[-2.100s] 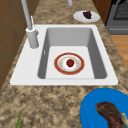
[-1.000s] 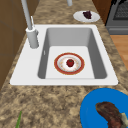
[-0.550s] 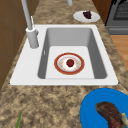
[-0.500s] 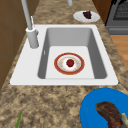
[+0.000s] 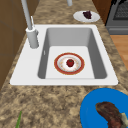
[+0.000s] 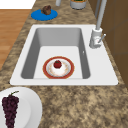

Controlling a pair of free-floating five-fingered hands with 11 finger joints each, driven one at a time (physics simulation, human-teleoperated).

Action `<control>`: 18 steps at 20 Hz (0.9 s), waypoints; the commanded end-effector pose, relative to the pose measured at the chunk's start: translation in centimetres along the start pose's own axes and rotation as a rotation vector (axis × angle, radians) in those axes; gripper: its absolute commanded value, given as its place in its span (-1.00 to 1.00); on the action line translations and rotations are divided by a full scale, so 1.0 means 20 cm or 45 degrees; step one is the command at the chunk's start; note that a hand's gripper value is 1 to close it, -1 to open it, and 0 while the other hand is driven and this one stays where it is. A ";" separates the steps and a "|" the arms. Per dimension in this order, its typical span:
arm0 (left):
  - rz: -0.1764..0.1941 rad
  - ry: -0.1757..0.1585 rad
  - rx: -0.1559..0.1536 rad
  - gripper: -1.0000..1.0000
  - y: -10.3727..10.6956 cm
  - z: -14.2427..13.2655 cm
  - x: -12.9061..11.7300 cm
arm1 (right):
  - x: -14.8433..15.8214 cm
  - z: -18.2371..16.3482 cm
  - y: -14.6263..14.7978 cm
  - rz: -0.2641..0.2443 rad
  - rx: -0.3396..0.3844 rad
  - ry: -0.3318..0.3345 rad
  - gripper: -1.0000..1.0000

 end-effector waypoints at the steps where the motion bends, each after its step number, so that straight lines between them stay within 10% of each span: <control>1: -0.053 0.078 0.154 -1.00 0.00 0.00 -0.01 | 0.00 0.00 0.00 0.000 0.000 0.000 0.00; 4: 0.008 0.104 0.130 -1.00 0.06 0.01 -0.06 | 0.00 0.00 0.00 0.000 0.000 0.000 0.00; 5: -0.022 0.100 0.030 -1.00 0.01 0.01 -0.08 | 0.00 0.00 0.00 0.000 0.000 0.000 0.00; 7: -0.004 0.008 0.009 -1.00 0.02 0.01 -0.04 | 0.00 0.00 0.00 0.000 0.000 0.000 0.00; 18: -0.023 0.087 0.074 -1.00 0.08 -0.25 -0.19 | 0.00 0.00 0.00 0.000 0.000 0.000 0.00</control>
